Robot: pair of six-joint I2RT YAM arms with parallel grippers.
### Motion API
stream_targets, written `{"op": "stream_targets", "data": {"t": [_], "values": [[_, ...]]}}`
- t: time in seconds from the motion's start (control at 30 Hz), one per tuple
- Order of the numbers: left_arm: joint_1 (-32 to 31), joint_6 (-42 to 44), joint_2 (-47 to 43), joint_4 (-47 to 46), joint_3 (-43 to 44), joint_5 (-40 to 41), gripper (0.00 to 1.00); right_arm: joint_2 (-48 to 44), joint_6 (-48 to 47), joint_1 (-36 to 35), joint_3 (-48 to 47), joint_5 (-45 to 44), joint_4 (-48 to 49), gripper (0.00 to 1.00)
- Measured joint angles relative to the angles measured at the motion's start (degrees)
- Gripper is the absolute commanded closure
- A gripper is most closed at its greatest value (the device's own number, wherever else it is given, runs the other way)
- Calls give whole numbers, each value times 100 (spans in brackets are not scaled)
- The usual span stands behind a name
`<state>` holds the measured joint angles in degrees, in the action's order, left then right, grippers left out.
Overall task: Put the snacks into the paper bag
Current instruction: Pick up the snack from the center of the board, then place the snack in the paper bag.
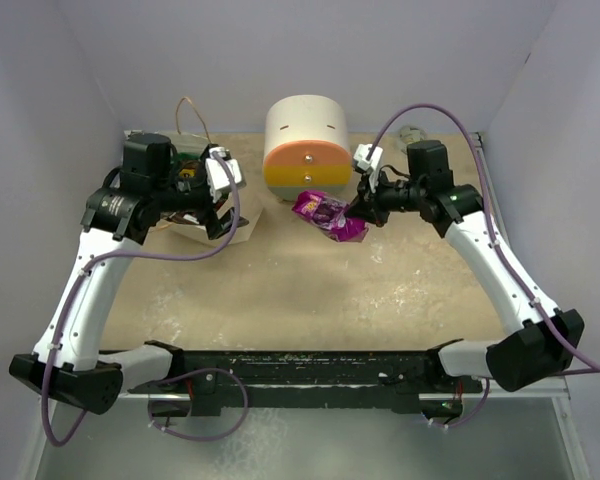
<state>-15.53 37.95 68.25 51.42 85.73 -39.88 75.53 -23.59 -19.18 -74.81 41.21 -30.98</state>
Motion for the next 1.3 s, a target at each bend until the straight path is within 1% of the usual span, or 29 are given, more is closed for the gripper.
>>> {"op": "stream_targets", "data": {"t": [0.23, 0.53, 0.77, 0.97, 1.17, 1.3], "values": [[-114, 723, 227, -160, 55, -612, 1, -37, 348, -4, -466, 647, 120, 100], [-507, 1211, 761, -382, 192, -824, 1, -212, 883, -7, -699, 1296, 258, 100], [-750, 1257, 1196, -634, 348, -1084, 1, -345, 1084, -7, -802, 1648, 321, 100], [-918, 946, 1534, -968, 518, -1604, 0, -409, 1172, -7, -802, 1746, 361, 100], [-935, 673, 1543, -1069, 518, -2190, 12, -452, 1211, -4, -798, 1799, 431, 100], [-938, 597, 1543, -1075, 511, -2391, 25, -549, 1213, -4, -697, 1808, 487, 100]]}}
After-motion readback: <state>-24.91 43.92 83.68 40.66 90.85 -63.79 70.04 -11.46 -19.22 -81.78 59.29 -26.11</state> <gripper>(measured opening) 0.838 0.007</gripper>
